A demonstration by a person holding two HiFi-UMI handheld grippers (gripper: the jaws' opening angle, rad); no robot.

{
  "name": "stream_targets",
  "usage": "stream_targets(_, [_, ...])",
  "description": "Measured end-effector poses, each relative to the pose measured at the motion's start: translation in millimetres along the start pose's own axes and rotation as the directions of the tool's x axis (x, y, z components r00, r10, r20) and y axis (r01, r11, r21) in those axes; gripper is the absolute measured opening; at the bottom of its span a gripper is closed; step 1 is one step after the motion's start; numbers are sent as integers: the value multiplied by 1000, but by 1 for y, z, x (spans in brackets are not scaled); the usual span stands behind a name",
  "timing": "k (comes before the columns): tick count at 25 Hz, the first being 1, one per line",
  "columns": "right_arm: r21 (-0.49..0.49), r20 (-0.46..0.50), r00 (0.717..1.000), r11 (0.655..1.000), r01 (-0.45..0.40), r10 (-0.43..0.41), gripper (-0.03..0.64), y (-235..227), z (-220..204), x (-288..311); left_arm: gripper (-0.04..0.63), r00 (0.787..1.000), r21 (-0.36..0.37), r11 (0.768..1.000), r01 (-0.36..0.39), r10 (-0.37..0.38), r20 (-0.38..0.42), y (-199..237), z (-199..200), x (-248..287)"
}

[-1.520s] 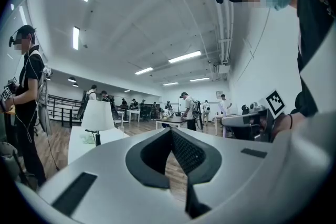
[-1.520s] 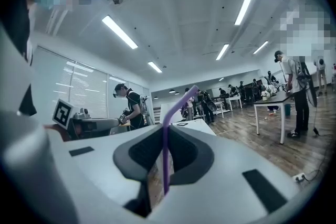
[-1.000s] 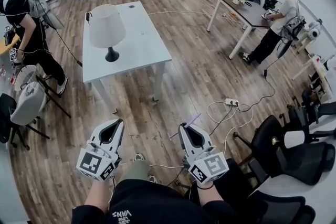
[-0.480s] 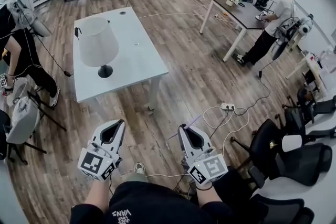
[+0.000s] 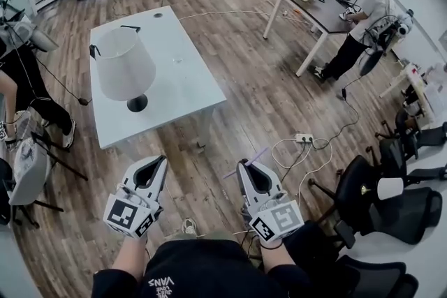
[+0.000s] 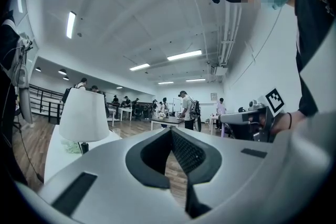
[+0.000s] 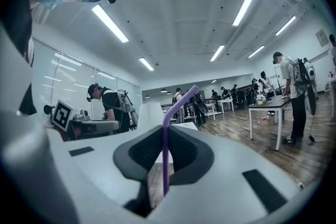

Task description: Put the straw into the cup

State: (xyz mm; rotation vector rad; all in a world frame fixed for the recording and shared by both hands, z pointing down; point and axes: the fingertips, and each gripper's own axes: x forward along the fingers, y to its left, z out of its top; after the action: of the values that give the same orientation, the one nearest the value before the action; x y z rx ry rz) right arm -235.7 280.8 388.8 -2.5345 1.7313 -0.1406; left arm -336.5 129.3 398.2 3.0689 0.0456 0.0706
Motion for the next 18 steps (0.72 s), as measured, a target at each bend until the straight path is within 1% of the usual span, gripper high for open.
stream_targets(4, [3,-9,1000,1000,3,-3,41,-8,0,11,11,1000,-8,1000,2,-2,-4,7,-1,11])
stream_targets(10, [2,-13,1000,1000,-18,18,40,-33,1,30,11,1000,-16,999,-30,29,-10,17,-4,35])
stream_targets(18, [2,-26,996,996,-86,86,40,-79,7,64,11,996,-18,996,-87,87,-16,25,-2,83])
